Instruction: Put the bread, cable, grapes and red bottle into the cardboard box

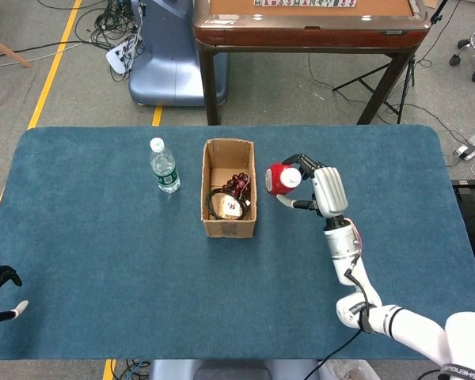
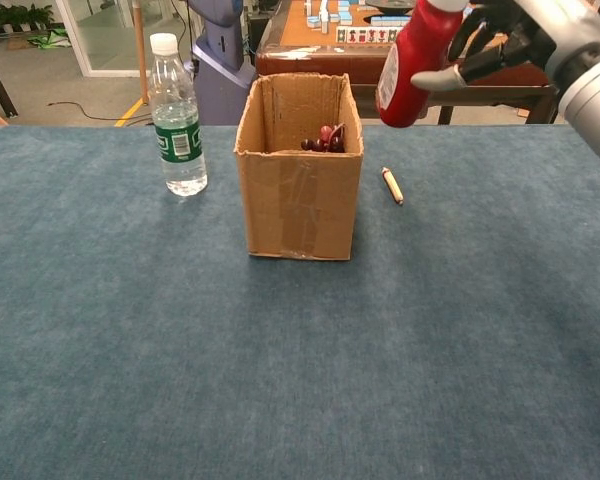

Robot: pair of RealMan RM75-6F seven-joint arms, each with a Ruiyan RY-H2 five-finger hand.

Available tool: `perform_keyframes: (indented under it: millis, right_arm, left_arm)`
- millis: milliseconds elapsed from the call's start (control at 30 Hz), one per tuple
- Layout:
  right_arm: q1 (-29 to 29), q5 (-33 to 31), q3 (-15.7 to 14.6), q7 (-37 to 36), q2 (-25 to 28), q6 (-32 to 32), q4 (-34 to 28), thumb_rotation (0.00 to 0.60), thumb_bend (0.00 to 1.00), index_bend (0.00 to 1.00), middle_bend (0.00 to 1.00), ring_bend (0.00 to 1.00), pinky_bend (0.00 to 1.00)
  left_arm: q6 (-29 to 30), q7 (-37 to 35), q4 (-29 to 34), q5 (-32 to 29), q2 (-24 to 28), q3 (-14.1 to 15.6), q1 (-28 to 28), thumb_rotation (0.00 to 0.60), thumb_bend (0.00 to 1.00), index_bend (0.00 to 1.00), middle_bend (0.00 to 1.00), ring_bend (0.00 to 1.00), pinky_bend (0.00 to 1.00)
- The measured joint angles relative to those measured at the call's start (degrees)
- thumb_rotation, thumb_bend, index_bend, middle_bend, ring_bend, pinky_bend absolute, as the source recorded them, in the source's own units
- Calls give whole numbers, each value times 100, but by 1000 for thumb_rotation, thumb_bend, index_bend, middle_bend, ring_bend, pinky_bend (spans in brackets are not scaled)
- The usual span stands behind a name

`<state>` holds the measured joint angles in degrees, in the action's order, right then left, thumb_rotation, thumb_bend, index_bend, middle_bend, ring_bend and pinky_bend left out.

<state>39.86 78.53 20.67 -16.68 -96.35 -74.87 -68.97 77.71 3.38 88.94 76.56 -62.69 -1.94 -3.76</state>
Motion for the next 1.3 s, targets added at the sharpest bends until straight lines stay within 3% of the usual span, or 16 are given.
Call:
perform_keyframes:
  millis: [300,433,567,600,667,767,867,1100,1300]
  right_arm:
    - [225,184,225,837,267,-174,-866,600,219,535,602,516,550]
    - [525,67,307,1090,71,95,-767,600,211,535,601,517,550]
    - [805,-179,353,1314,-211,482,-443,600,103,509,530,456,549]
    - [874,-299,371,1366,-293,609,-365,600,71,484,504,429,543]
    - [954,-512,397,1408,-390,822,-305,600,3,310,379,301,451]
    - [1060,-815,417,1382,-465,1238,-292,600,0,79,219,163,306]
    - [1127,-875,398,1311,-477,1486,-297,600,0,2,143,103,261]
    - [967,-728,347,1198,-209,1163,-726,600,0,10,125,90,256]
    - [541,-910,237,1583,599,1069,-1881,600,0,167,146,90,256]
  left_arm:
    - [15,-40,19,3,21,-2,8,600,151,484,331,273,540]
    - [45,-69,45,19,36,-7,17,600,151,484,339,273,540]
    - [66,-103,59,37,57,-11,21,600,151,484,339,273,540]
    - [70,-110,62,38,61,-12,24,600,151,484,339,273,540]
    - [81,-144,71,43,72,-12,31,600,151,484,339,273,540]
    - [92,-173,80,65,90,-4,39,600,151,483,339,273,540]
    - [100,-186,81,66,96,-6,44,600,151,482,339,273,540]
    - [76,-135,56,65,80,3,34,600,151,482,339,273,540]
    - [123,-31,77,92,56,11,39,600,151,482,340,273,540]
